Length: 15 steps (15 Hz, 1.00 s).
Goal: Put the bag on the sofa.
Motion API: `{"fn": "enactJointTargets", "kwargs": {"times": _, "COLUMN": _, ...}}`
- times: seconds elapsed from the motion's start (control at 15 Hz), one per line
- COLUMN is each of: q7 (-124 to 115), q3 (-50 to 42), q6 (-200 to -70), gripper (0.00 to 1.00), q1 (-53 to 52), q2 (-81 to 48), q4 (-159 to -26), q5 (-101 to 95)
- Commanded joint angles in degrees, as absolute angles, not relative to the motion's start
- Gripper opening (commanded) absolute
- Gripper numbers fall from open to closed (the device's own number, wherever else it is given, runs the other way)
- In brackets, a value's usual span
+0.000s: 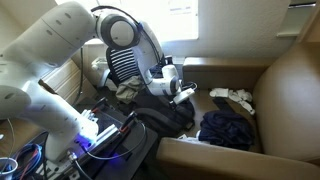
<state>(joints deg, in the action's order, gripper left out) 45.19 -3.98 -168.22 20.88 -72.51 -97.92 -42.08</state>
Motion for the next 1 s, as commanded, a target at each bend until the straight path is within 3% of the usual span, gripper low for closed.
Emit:
{"fn": "enactJointTargets", "kwargs": {"times": 0.0, "q7": 46.3, "q3": -4.4, "q6": -168.6, "gripper": 1.00, "q1": 20.4, "q2": -73.0, "q4": -97.5, "q5": -40.5}}
{"fn": "enactJointTargets", "kwargs": {"times": 0.07, "q7": 45.8, "q3": -4.8, "q6": -167.2, "gripper": 0.98, "q1": 19.7, "q2": -73.1, "q4": -97.0, "q5": -40.1}}
{"fn": "enactJointTargets", "kwargs": {"times": 0.13, "q7": 45.3, "q3": -5.2, "q6": -165.9, "gripper": 0.74, "q1": 19.1, "q2": -73.2, "q4": -96.7, "q5": -39.6}}
{"fn": "enactJointTargets", "kwargs": {"times": 0.2, "q7": 44.9, "q3": -5.7, "q6": -165.8, "gripper": 0.73, "q1": 18.5, "q2": -73.4, "q4": -96.3, "q5": -39.3}}
{"fn": "enactJointTargets", "kwargs": {"times": 0.73, "q7": 41.2, "q3": -8.9, "q6": -163.1, "gripper": 0.18, "q1": 12.7, "q2": -73.3, "q4": -94.9, "q5": -36.9}}
{"fn": "enactJointTargets", "kwargs": {"times": 0.93, "q7": 40.5, "q3": -10.2, "q6": -151.7, "gripper": 0.00, "q1": 8.1, "q2": -67.8, "q4": -97.0, "q5": -37.0}}
